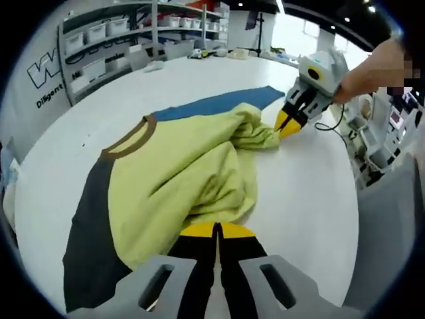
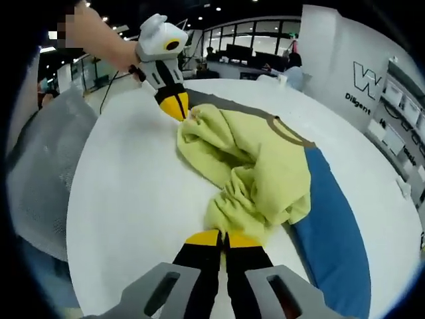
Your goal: Fold the garment on the visible template until the final outline fits inside the template.
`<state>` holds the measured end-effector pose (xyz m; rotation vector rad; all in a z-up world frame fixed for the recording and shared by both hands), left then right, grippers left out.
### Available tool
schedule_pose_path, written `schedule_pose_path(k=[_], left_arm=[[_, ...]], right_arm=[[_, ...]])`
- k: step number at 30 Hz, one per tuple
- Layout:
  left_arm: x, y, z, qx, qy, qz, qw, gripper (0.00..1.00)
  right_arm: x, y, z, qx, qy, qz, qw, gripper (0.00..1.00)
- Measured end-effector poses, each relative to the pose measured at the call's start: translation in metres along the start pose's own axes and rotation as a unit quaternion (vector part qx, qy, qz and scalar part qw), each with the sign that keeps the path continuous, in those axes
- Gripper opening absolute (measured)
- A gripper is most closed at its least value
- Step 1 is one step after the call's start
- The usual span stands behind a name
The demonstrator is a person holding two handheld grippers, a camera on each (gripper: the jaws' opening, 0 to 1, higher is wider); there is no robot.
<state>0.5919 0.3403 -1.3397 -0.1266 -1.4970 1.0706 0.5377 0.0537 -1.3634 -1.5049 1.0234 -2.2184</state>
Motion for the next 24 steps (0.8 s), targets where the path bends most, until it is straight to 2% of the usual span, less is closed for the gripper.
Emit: schedule_pose_path(k=[5,13,17,24], left_arm=[[0.017,0.004,0.008,0.006,0.009,-0.004,0.9999,0.03],[0.043,0.021,0.032,0.049,0.021,-0.01,0.9986,0.03],[0.048,0.039,0.05,0.061,0.026,-0.018,0.9976,0.03],[0.042,0.07,0.072,0.076,0.036,-0.036,0.9958,0.04]], right_arm=[[0.011,-0.007,-0.004,0.005,-0.009,0.013,0.9999,0.0],[0.033,-0.016,-0.015,-0.004,-0.024,0.033,0.9992,0.0],[0.04,-0.009,-0.022,-0.011,-0.02,0.029,0.9993,0.0],[0.044,0.011,-0.04,-0.012,-0.032,0.004,0.9994,0.0]])
Point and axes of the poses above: the point that each gripper's makers call its tool centre point, and the gripper's own axes: x roughly backward along the fingers, z roughly to its right, y roughly out of its underside, the point moved 9 cm from there along x, roughly backward along the fingers, and after that the axes turned 10 degrees about x, right-handed, at the moved point
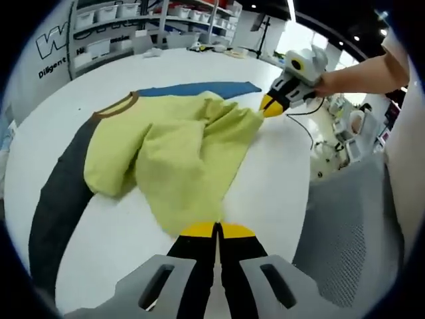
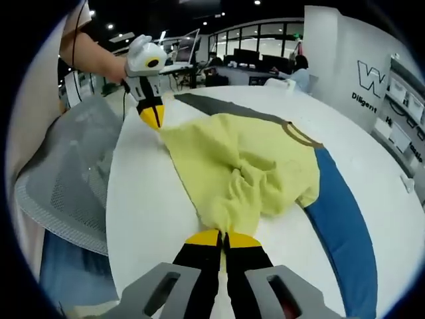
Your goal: Fold the garment on the visible template until the final outline fits inside the template.
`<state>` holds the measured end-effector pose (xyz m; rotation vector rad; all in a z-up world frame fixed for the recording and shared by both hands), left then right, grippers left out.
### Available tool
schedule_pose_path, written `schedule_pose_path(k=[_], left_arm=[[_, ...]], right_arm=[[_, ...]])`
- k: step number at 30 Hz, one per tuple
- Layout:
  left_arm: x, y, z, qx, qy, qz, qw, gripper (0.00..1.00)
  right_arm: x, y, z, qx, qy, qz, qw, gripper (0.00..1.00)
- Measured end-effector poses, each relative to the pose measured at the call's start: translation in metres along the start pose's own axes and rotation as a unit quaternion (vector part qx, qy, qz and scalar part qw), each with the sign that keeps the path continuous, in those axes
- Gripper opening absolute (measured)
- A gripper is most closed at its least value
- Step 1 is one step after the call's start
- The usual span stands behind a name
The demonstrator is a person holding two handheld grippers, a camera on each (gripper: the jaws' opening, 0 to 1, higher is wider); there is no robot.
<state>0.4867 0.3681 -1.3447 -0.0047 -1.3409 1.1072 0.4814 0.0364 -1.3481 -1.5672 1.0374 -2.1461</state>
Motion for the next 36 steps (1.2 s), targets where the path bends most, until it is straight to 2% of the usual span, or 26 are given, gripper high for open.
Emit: schedule_pose_path(k=[2,3,4,5,8,11,16,18,22,23,25,26,27,30,34,36], left_arm=[[-0.003,0.008,0.002,-0.005,-0.002,-0.003,1.0,0.04],[-0.003,0.01,-0.003,-0.024,-0.028,0.003,0.9993,0.04],[-0.002,0.011,-0.002,-0.021,-0.032,0.002,0.9993,0.04],[-0.001,0.013,-0.007,-0.022,-0.052,0.009,0.9983,0.08],[0.0,0.016,-0.016,-0.028,-0.076,0.021,0.9965,0.26],[0.004,0.02,-0.027,-0.037,-0.105,0.02,0.9935,0.33],[-0.003,0.022,-0.034,-0.047,-0.106,0.005,0.9933,0.36],[-0.008,0.021,-0.036,-0.049,-0.108,0.003,0.9929,0.38],[-0.012,0.013,-0.036,-0.046,-0.106,0.011,0.9933,0.35],[-0.014,0.011,-0.036,-0.042,-0.099,0.014,0.9941,0.31],[-0.015,0.01,-0.036,-0.047,-0.099,0.018,0.9939,0.09],[-0.015,0.009,-0.036,-0.048,-0.1,0.018,0.9937,0.01],[-0.013,0.007,-0.035,-0.039,-0.094,0.027,0.9945,0.0],[-0.006,0.007,-0.035,-0.032,-0.09,0.028,0.995,0.0],[0.007,0.012,-0.031,-0.009,-0.082,0.023,0.9963,0.0],[0.012,0.016,-0.029,0.001,-0.081,0.019,0.9965,0.0]], right_arm=[[0.002,0.005,-0.003,-0.001,-0.001,-0.007,1.0,0.0],[0.002,0.007,-0.004,0.002,0.0,-0.009,1.0,0.0],[0.002,0.01,-0.005,0.003,0.001,-0.012,0.9999,0.0],[0.002,0.011,-0.005,0.003,0.002,-0.011,0.9999,0.0],[0.0,0.015,-0.007,0.016,0.01,-0.023,0.9996,0.0],[-0.001,0.016,-0.006,0.017,0.016,-0.023,0.9995,0.0],[-0.003,0.021,-0.006,0.023,0.026,-0.032,0.9989,0.0],[-0.003,0.022,-0.005,0.027,0.031,-0.038,0.9984,0.03],[-0.002,0.024,-0.003,0.032,0.041,-0.045,0.9976,0.06],[-0.002,0.025,-0.003,0.033,0.042,-0.046,0.9975,0.07],[-0.004,0.028,-0.003,0.034,0.043,-0.051,0.9971,0.08],[-0.005,0.03,-0.002,0.033,0.042,-0.056,0.997,0.09],[-0.007,0.031,-0.002,0.034,0.04,-0.059,0.9969,0.09],[-0.01,0.031,-0.003,0.041,0.035,-0.063,0.9966,0.09],[-0.012,0.028,-0.004,0.055,0.025,-0.066,0.996,0.0],[-0.012,0.027,-0.005,0.057,0.019,-0.07,0.9957,0.0]])
Point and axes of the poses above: the point that each gripper's makers call its tool centre point, and the gripper's own axes: x roughly backward along the fingers, z roughly to its right, y roughly out of its underside, the point moved 9 cm from there along x, roughly backward along the fingers, and after that the axes turned 10 degrees about x, right-handed, at the moved point
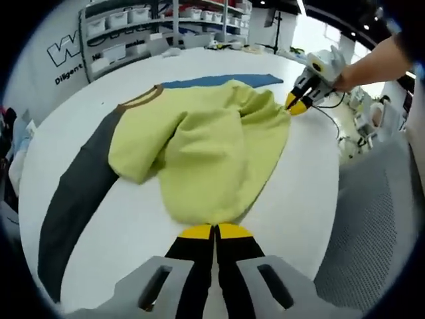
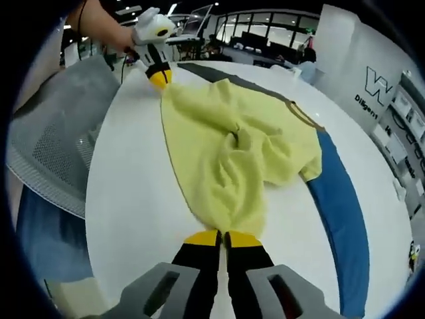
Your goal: Fold the garment on the visible template until the final outline fits inside the template.
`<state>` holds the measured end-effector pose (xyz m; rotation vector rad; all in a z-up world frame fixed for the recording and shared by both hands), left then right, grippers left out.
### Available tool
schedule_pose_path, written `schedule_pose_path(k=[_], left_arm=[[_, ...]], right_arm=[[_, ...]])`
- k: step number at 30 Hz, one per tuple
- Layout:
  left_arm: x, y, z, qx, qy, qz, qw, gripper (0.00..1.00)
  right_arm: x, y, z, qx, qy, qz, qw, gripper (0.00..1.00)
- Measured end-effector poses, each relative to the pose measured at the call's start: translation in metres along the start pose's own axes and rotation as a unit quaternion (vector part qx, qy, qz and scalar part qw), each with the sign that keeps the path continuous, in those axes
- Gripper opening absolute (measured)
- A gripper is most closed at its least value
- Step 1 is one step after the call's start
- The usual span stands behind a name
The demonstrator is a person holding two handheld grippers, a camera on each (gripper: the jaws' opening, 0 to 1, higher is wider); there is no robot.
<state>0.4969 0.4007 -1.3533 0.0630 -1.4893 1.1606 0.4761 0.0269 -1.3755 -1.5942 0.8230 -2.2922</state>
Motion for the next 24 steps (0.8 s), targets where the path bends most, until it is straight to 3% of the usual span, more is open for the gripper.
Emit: schedule_pose_path(k=[6,9,11,12,13,14,15,17,20,23,24], left_arm=[[0.025,0.015,0.01,0.035,0.012,-0.029,0.9989,0.0],[0.032,0.02,0.015,0.029,0.012,-0.024,0.9992,0.0],[0.028,0.023,0.012,-0.018,0.001,-0.025,0.9995,0.01],[0.023,0.023,0.007,-0.053,-0.022,-0.027,0.998,0.0],[0.02,0.024,0.005,-0.057,-0.03,-0.039,0.9972,0.02],[0.013,0.019,0.005,-0.051,-0.024,-0.024,0.9982,0.08],[0.008,0.014,0.004,-0.045,-0.022,0.0,0.9987,0.2],[-0.002,0.009,0.0,-0.038,-0.026,-0.001,0.999,0.39],[-0.014,0.006,-0.002,-0.051,-0.036,-0.011,0.998,0.43],[-0.023,0.007,-0.005,-0.047,-0.032,-0.022,0.9981,0.34],[-0.023,0.004,-0.004,-0.029,-0.017,-0.008,0.9994,0.34]], right_arm=[[0.014,-0.006,-0.009,0.008,-0.02,0.006,0.9997,0.0],[0.025,-0.012,-0.017,0.013,-0.035,0.018,0.9991,0.0],[0.028,-0.011,-0.021,0.019,-0.036,0.015,0.9991,0.0],[0.029,-0.011,-0.022,0.015,-0.04,0.017,0.9989,0.0],[0.03,-0.011,-0.024,0.012,-0.044,0.02,0.9988,0.0],[0.031,-0.011,-0.026,0.011,-0.046,0.022,0.9986,0.0],[0.032,-0.012,-0.027,0.013,-0.047,0.022,0.9986,0.0],[0.036,-0.015,-0.029,0.01,-0.053,0.03,0.9981,0.0],[0.04,-0.017,-0.032,0.015,-0.057,0.031,0.9978,0.0],[0.043,-0.016,-0.032,0.014,-0.055,0.032,0.9979,0.0],[0.045,-0.015,-0.034,0.014,-0.055,0.033,0.9978,0.0]])
Point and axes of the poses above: the point that each gripper's makers call its tool centre point, and the gripper's own axes: x roughly backward along the fingers, z roughly to its right, y roughly out of its underside, the point moved 9 cm from there along x, roughly backward along the fingers, and after that the axes turned 10 degrees about x, right-handed, at the moved point
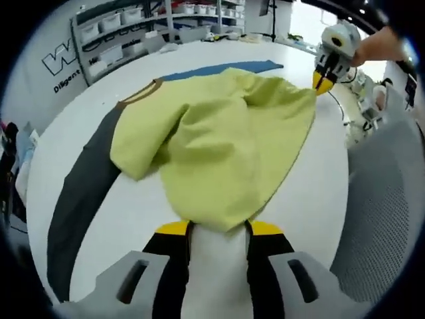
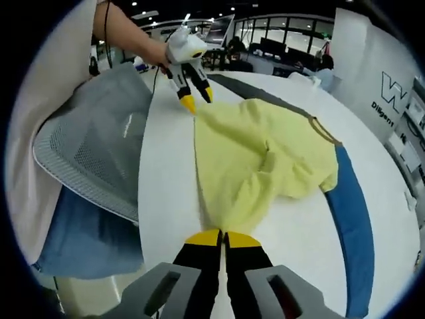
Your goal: Fold the garment on the visible template until the final outline fits inside the template.
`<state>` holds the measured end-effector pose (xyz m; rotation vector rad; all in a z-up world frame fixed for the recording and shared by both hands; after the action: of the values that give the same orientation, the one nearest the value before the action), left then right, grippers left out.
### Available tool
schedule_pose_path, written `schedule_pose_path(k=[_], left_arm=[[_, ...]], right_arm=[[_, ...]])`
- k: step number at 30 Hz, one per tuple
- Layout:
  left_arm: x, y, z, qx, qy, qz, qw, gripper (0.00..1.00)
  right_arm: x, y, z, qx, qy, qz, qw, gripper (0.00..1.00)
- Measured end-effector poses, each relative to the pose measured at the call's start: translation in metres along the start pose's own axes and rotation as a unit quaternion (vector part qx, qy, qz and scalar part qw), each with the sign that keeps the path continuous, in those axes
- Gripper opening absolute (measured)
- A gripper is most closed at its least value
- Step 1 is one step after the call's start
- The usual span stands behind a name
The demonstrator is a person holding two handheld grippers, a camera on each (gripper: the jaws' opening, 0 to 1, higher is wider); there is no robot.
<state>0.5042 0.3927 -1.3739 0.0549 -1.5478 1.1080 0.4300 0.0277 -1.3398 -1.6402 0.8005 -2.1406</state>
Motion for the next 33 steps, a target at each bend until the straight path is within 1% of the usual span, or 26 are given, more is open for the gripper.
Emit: schedule_pose_path(k=[1,2,3,4,5,6,7,8,10,12,13,14,15,16,17,18,19,20,22,25,27,28,29,31,33], left_arm=[[0.0,-0.001,-0.002,0.0,-0.009,0.002,1.0,0.28],[0.001,-0.001,-0.001,-0.002,-0.006,0.0,1.0,0.11],[0.002,-0.001,0.001,-0.005,0.002,-0.004,1.0,0.04],[0.004,-0.001,0.003,-0.001,-0.006,0.004,1.0,0.02],[0.006,-0.001,0.002,0.001,-0.004,0.001,1.0,0.01],[0.009,-0.001,0.004,0.006,0.006,-0.003,1.0,0.01],[0.013,0.0,0.006,0.001,0.005,-0.002,1.0,0.01],[0.018,-0.001,0.007,-0.012,0.002,0.002,0.9999,0.01],[0.029,0.001,0.009,-0.013,0.004,0.0,0.9999,0.01],[0.04,0.002,0.009,-0.019,0.002,0.005,0.9998,0.01],[0.042,0.003,0.01,-0.032,0.003,0.004,0.9995,0.01],[0.044,0.005,0.008,-0.062,-0.005,-0.014,0.998,0.01],[0.041,0.006,0.004,-0.09,-0.021,-0.028,0.9953,0.01],[0.038,0.007,0.002,-0.109,-0.032,-0.035,0.9929,0.03],[0.033,0.005,0.002,-0.092,-0.024,-0.024,0.9951,0.13],[0.028,0.002,-0.001,-0.087,-0.025,-0.009,0.9958,0.24],[0.023,-0.001,-0.001,-0.086,-0.018,0.0,0.9962,0.31],[0.021,-0.001,-0.003,-0.086,-0.021,-0.005,0.9961,0.35],[0.013,-0.004,-0.006,-0.109,-0.025,-0.011,0.9937,0.33],[0.004,-0.009,-0.007,-0.115,-0.018,-0.012,0.9931,0.36],[-0.001,-0.011,-0.007,-0.121,-0.012,-0.022,0.9924,0.35],[-0.001,-0.011,-0.007,-0.122,0.002,-0.025,0.9922,0.34],[-0.004,-0.013,-0.007,-0.112,0.003,-0.018,0.9936,0.33],[-0.007,-0.015,-0.007,-0.118,0.007,-0.02,0.9928,0.31],[-0.008,-0.017,-0.005,-0.124,0.01,-0.021,0.992,0.25]], right_arm=[[0.0,0.001,0.0,-0.001,0.001,0.0,1.0,0.0],[0.001,0.002,-0.001,-0.002,0.001,0.001,1.0,0.0],[0.002,0.001,-0.001,-0.002,0.001,0.001,1.0,0.0],[0.002,0.001,-0.002,-0.001,0.002,0.0,1.0,0.0],[0.003,0.001,-0.002,-0.002,0.003,0.0,1.0,0.0],[0.004,0.001,-0.002,-0.002,0.005,0.0,1.0,0.0],[0.004,0.001,-0.001,-0.002,0.006,0.001,1.0,0.0],[0.005,0.001,-0.001,-0.002,0.007,0.002,1.0,0.0],[0.007,-0.001,-0.001,-0.003,0.009,0.003,1.0,0.0],[0.008,-0.001,-0.001,0.0,0.009,0.002,1.0,0.0],[0.008,-0.002,-0.001,0.0,0.01,0.001,1.0,0.0],[0.008,-0.001,-0.001,0.001,0.01,0.001,0.9999,0.0],[0.008,-0.001,-0.001,-0.001,0.011,0.001,0.9999,0.0],[0.007,0.0,-0.001,-0.003,0.01,0.0,0.9999,0.0],[0.007,0.0,-0.001,-0.004,0.011,0.0,0.9999,0.0],[0.006,0.0,-0.002,-0.005,0.011,-0.001,0.9999,0.0],[0.006,0.0,-0.002,-0.005,0.011,-0.001,0.9999,0.0],[0.006,0.0,-0.002,-0.006,0.011,-0.001,0.9999,0.0],[0.007,0.0,-0.002,-0.007,0.012,-0.001,0.9999,0.0],[0.007,0.002,-0.001,-0.01,0.015,-0.002,0.9998,0.0],[0.006,0.002,-0.001,-0.012,0.016,-0.004,0.9998,0.0],[0.006,0.003,-0.001,-0.014,0.016,-0.003,0.9998,0.0],[0.005,0.003,-0.001,-0.015,0.016,-0.003,0.9998,0.0],[0.004,0.004,0.0,-0.015,0.016,-0.004,0.9997,0.0],[0.004,0.004,0.0,-0.016,0.017,-0.004,0.9997,0.0]])
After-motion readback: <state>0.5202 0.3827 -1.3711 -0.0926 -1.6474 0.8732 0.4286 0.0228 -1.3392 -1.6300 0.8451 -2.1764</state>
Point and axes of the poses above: the point that each gripper's makers call its tool centre point, and the gripper's own axes: x roughly backward along the fingers, z roughly to its right, y roughly out of its underside, the point moved 9 cm from there along x, roughly backward along the fingers, and after that the axes turned 10 degrees about x, right-handed, at the moved point
